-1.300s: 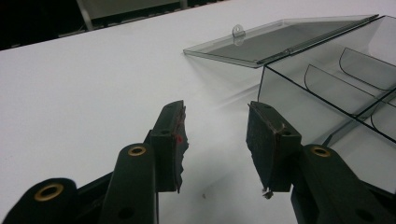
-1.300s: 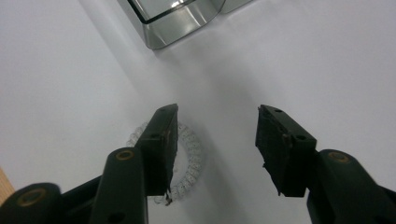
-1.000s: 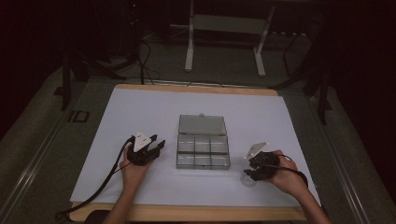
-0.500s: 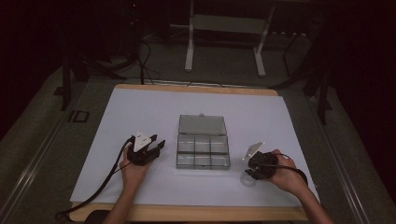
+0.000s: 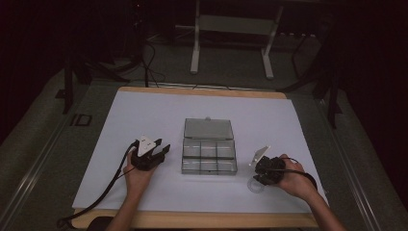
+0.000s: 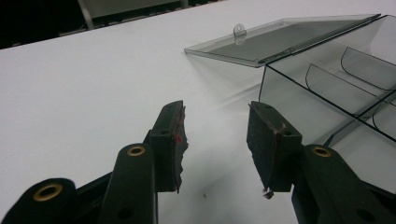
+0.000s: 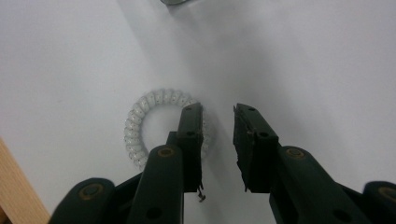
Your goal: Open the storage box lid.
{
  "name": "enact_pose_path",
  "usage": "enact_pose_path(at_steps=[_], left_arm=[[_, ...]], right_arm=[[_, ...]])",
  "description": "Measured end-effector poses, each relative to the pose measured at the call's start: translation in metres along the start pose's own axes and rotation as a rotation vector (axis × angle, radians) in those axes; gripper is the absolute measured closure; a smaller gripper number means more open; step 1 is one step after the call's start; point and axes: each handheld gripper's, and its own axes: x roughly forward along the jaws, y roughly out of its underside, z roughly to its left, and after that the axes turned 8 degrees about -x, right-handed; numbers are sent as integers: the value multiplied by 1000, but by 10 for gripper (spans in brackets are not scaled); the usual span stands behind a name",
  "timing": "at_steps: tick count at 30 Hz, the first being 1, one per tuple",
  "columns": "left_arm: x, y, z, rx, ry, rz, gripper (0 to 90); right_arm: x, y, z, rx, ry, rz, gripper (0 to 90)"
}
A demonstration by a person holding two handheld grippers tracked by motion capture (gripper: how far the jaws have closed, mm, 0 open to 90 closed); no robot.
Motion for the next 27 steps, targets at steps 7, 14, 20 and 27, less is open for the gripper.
enact_pose_path(at_steps=[7,14,20,27], left_arm=[[0,0,0,0,0,0,570],[0,0,0,0,0,0,570],[0,0,0,-1,0,0,569],[0,0,0,-1,0,0,569]], right_arm=[[2,-1,-2,-3,-17,28,746],[7,-1,-3,-1,-43,49,755],[10,0,-2,-5,-63,68,755],[14,0,-5,3,-95,88,777]])
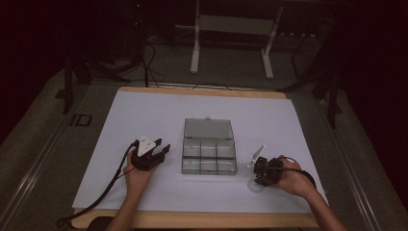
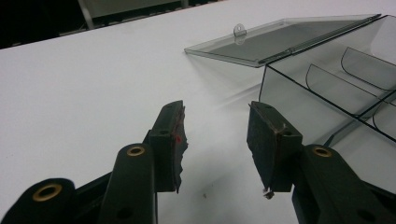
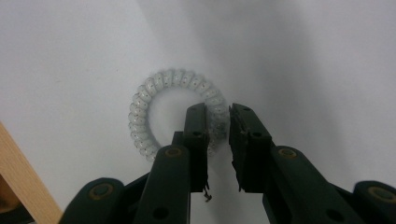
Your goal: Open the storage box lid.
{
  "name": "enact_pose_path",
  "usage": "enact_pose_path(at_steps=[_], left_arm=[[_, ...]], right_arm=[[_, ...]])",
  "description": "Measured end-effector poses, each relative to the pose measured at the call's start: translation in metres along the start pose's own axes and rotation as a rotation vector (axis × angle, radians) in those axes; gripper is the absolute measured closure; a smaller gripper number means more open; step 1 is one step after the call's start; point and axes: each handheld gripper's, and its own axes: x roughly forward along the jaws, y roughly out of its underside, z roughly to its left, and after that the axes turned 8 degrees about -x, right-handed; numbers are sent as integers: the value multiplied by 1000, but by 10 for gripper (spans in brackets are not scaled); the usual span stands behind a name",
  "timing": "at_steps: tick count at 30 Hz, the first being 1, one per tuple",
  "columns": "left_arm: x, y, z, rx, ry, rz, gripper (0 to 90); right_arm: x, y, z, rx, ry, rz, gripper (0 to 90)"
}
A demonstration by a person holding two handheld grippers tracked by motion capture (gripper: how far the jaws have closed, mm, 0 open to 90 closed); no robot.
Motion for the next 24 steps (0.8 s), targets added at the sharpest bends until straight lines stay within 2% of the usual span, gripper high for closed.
enact_pose_path(at_steps=[13,24], left_arm=[[0,0,0,2,-1,1,569],[0,0,0,3,-2,1,569]], right_arm=[[4,-2,-5,38,-44,28,806],[4,-6,-8,36,-59,57,808]])
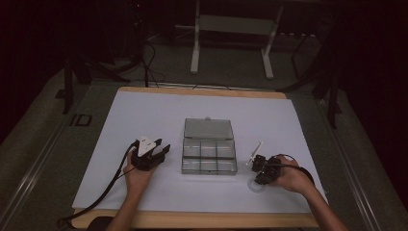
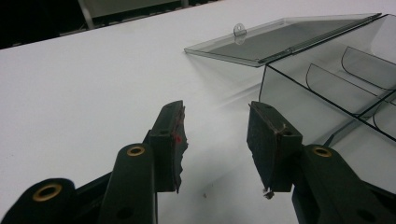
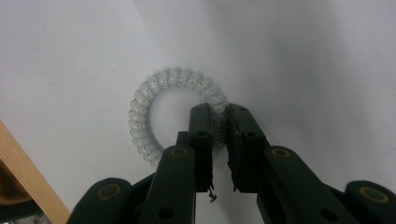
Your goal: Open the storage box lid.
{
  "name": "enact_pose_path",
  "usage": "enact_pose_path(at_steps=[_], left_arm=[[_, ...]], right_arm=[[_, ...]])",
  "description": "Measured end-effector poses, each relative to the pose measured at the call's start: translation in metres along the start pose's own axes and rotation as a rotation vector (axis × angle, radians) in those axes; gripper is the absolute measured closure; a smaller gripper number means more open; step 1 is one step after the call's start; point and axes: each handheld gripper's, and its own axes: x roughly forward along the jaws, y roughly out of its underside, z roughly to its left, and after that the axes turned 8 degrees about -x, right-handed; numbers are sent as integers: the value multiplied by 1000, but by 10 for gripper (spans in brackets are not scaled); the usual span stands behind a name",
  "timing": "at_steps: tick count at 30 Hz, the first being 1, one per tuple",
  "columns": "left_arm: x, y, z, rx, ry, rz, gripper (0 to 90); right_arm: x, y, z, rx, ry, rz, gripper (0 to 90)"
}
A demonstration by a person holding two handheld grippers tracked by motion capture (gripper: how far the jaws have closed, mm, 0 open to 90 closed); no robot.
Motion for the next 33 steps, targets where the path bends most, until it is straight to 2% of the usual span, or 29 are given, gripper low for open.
enact_pose_path(at_steps=[16,33], left_arm=[[0,0,0,0,0,1,569],[0,0,0,0,0,2,569]], right_arm=[[-1,-6,1,-33,5,31,825],[-17,-12,2,-43,22,-5,825]])
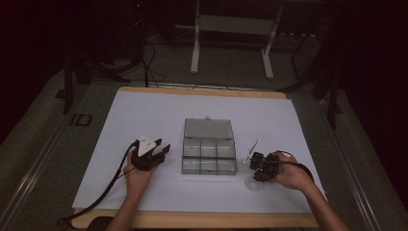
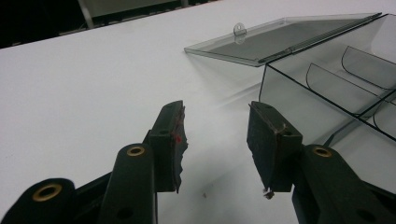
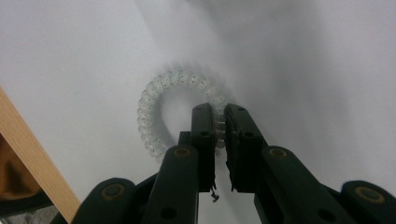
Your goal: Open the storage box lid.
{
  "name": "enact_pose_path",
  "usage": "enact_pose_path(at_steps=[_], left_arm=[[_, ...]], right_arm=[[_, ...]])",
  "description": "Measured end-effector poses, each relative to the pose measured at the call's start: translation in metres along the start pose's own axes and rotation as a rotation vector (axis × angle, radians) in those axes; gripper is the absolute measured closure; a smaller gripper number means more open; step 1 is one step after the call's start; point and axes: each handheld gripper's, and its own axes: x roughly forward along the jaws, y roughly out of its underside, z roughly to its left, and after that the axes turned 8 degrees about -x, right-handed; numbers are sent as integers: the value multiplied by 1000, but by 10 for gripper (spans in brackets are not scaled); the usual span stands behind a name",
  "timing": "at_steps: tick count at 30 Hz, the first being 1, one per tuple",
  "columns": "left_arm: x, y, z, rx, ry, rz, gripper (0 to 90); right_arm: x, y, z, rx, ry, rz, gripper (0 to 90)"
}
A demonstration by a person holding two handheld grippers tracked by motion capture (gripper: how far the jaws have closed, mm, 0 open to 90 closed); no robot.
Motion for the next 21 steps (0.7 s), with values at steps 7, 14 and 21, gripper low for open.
enact_pose_path(at_steps=[7,14,21], left_arm=[[0,0,0,0,0,1,568],[0,0,0,0,0,1,568],[0,0,0,1,0,0,568]], right_arm=[[-8,-3,0,-6,4,-16,825],[-19,-5,-3,-4,18,-44,825],[-30,-6,-5,-7,34,-55,825]])
